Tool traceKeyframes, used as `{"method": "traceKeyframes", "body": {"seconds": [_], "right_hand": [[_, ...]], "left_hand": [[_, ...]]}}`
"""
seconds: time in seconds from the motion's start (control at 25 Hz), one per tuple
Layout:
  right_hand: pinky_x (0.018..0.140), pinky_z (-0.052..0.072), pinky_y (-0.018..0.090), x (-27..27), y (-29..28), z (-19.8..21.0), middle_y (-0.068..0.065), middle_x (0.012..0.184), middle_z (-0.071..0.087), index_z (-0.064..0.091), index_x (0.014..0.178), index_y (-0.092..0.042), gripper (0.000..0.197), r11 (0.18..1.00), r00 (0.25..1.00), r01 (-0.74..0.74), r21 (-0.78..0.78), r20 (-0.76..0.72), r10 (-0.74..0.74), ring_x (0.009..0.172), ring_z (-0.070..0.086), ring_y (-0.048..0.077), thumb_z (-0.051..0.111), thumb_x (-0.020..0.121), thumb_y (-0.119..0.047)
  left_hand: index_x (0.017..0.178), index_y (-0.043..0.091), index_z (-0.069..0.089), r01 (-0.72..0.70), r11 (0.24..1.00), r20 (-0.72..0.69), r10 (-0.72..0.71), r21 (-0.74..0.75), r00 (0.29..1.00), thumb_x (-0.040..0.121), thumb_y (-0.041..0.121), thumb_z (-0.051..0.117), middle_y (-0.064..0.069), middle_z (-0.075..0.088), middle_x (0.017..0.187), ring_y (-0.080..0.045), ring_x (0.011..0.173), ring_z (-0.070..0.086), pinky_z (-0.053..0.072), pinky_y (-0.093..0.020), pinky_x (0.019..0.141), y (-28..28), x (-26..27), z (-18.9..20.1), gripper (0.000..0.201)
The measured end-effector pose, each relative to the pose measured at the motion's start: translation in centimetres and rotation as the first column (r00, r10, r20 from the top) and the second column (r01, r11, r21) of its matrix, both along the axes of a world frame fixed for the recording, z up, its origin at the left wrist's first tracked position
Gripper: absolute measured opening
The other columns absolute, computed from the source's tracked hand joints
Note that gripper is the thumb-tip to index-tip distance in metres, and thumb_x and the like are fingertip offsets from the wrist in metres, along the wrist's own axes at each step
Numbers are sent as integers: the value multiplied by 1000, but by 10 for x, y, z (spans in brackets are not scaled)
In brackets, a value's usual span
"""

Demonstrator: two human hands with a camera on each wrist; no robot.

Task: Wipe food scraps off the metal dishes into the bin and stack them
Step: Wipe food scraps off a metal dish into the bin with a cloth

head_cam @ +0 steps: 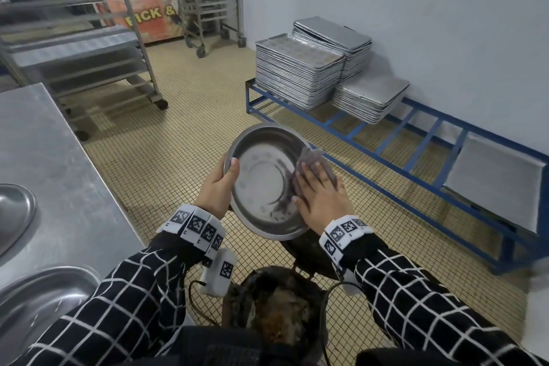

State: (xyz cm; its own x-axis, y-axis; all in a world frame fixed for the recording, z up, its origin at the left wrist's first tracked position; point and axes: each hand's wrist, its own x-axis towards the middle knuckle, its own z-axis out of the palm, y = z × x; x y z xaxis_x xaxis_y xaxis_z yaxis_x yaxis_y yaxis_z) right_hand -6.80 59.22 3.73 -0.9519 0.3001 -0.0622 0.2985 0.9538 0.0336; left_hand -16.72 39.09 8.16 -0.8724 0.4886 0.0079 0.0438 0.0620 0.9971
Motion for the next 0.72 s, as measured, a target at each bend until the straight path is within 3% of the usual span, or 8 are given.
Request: {"method": "traceKeyframes", "body": {"seconds": [0.12, 0.2, 0.28, 0.4, 0.48, 0.56, 0.64, 0.72], "right_hand": [[118, 15, 51, -8, 16, 1, -8, 153, -29, -18, 147, -27, 61, 997, 993, 25, -70, -110, -33, 145, -16, 21, 12, 99, -49], [110, 35, 45, -11, 20, 9, -6, 157, -21, -14, 149, -28, 60, 979, 976, 8, -203, -210, -51, 147, 10, 23, 17, 100, -44], [89, 52, 33, -12, 20, 21, -5, 160, 2, -4, 151, -28, 59, 939, 950, 10, -345, -290, -116, 127, 47, 21, 27, 102, -37], [82, 50, 26, -12, 18, 33, 4, 135, 44, 11, 152, -26, 58, 883, 896, 1, -470, -391, -209, 99, 54, 12, 39, 101, -26], [91, 43, 23, -10, 17, 35, -5, 121, 51, 23, 150, -24, 56, 823, 858, -21, -567, -433, -276, 104, 50, 8, 45, 99, -22], [93, 41, 19, -8, 11, 33, -15, 116, 54, 37, 144, -23, 49, 689, 787, -40, -724, -447, -425, 106, 51, 1, 51, 97, -20], [90, 45, 21, -10, 2, 33, -16, 116, 59, 46, 138, -24, 43, 556, 696, -31, -830, -417, -584, 105, 55, 1, 53, 96, -22], [83, 46, 24, -12, -9, 33, -13, 107, 61, 50, 132, -20, 36, 507, 616, 20, -862, -389, -685, 99, 58, 6, 52, 97, -27]], "left_hand": [[110, 41, 55, -3, 1000, 51, 3, -4, 999, 100, 39, 38, 4, 67, 99, -17, 86, 64, 50, -32, 73, 2, 1, 2, 20], [115, 35, 57, -1, 1000, 78, 2, -2, 997, 99, 42, 38, 2, 68, 96, -20, 84, 65, 50, -32, 71, 1, 1, 3, 26], [118, 29, 58, -3, 1000, 115, 1, 13, 993, 99, 43, 39, 2, 69, 95, -17, 84, 66, 51, -31, 74, 0, 1, 6, 30], [110, 32, 60, -16, 999, 125, 11, 38, 992, 99, 40, 40, 4, 70, 96, -14, 88, 66, 51, -30, 81, -2, 2, 10, 24], [110, 29, 62, -25, 998, 129, 18, 56, 991, 99, 39, 41, 2, 70, 98, -17, 91, 67, 50, -31, 82, -3, 1, 11, 26], [103, 27, 64, -74, 992, 138, 60, 98, 989, 100, 36, 41, 2, 70, 92, -16, 86, 66, 49, -28, 78, -2, 2, 13, 25], [97, 29, 63, -134, 982, 131, 117, 131, 984, 100, 34, 40, 3, 69, 89, -14, 82, 64, 49, -25, 74, 0, 3, 18, 24], [98, 29, 62, -182, 966, 122, 162, 183, 979, 101, 33, 39, 3, 68, 92, -13, 85, 64, 49, -24, 76, 3, 4, 21, 24]]}}
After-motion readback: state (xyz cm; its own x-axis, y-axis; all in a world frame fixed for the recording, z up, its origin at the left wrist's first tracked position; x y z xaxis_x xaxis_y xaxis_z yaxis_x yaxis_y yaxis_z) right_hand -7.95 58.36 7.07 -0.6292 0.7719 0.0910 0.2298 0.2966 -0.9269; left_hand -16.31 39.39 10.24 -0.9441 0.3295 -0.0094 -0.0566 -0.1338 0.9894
